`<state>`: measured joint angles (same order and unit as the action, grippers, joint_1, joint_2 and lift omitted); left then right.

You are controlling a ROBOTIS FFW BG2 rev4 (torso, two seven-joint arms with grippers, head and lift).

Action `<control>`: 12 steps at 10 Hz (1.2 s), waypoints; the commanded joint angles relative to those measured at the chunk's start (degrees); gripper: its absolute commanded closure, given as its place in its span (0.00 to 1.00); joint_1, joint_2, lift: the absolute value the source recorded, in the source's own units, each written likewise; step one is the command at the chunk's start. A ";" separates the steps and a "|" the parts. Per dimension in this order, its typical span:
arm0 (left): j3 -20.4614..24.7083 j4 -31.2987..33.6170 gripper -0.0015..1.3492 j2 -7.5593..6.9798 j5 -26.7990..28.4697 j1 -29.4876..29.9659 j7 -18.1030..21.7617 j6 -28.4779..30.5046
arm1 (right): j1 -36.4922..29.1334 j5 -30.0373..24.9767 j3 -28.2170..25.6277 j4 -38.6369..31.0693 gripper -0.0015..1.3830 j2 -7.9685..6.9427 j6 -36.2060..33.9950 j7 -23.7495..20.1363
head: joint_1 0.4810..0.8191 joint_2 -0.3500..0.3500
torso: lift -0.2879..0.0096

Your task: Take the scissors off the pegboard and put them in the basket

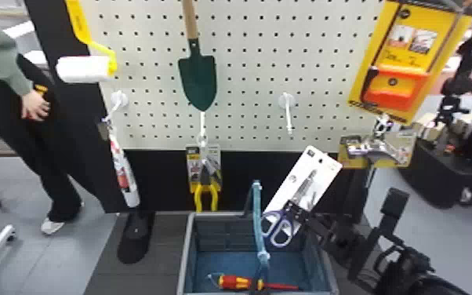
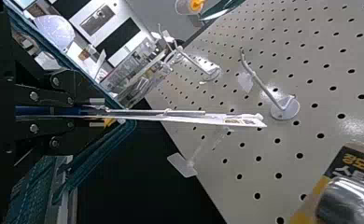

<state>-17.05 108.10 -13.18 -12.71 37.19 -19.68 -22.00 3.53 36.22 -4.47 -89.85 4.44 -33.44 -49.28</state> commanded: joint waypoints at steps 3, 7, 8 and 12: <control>0.09 -0.31 0.08 0.17 -0.03 -0.12 -0.01 -0.50 | -0.11 0.52 1.83 2.03 0.92 -0.04 0.48 -0.29 | 0.20 0.50 | 0.63; 0.18 -0.59 0.08 0.43 -0.03 -0.25 -0.01 -0.94 | -0.24 1.66 4.64 4.14 0.92 0.13 0.48 -0.46 | 0.20 0.50 | 0.63; 0.18 -0.59 0.08 0.52 -0.03 -0.25 -0.01 -1.03 | -0.36 1.93 5.26 4.70 0.92 0.13 0.57 -0.46 | 0.20 0.50 | 0.63; 0.18 -1.15 0.08 0.52 -0.03 -0.49 -0.01 -1.20 | -0.48 2.63 6.49 5.82 0.67 0.22 0.92 -0.73 | 0.20 0.50 | 0.63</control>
<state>-16.86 106.99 -12.65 -12.72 36.77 -19.69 -23.18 3.06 38.74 1.98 -84.17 4.66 -32.61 -50.02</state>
